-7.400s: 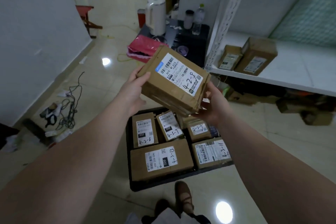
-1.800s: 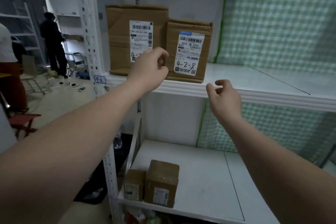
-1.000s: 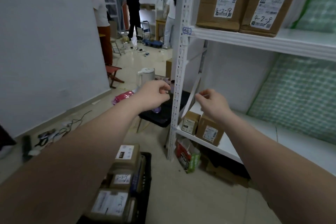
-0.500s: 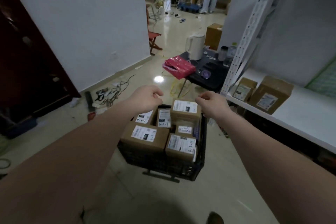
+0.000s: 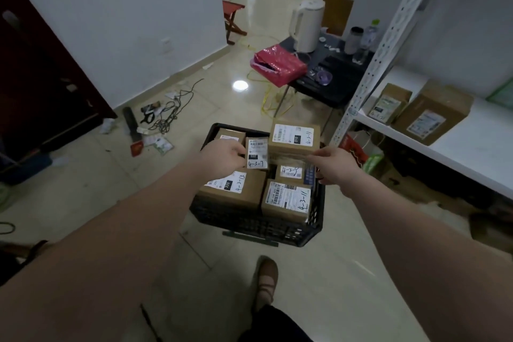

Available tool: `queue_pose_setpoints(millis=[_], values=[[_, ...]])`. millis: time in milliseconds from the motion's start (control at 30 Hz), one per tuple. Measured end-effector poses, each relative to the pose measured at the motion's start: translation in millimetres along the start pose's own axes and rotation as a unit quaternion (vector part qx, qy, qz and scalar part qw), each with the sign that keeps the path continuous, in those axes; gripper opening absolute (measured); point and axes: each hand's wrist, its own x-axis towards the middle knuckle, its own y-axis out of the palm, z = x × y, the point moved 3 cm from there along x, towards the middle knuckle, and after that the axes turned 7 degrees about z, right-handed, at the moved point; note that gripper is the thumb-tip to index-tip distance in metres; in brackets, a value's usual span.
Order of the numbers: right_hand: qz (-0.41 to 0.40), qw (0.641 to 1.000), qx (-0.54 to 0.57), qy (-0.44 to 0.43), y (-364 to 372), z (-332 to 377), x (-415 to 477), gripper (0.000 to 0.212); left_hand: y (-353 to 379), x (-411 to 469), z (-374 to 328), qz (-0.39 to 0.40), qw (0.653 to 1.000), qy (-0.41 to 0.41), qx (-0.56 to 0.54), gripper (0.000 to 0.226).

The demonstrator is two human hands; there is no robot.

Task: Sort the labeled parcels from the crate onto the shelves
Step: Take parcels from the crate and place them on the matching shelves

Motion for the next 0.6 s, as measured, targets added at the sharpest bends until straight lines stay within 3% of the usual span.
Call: queue_pose_setpoints(millis=[600], values=[[-0.006, 0.986, 0.123, 0.113, -44, -17, 150, 0.021, 1, 201, 10, 0.081, 0.994, -0.049, 0.050, 0.039]])
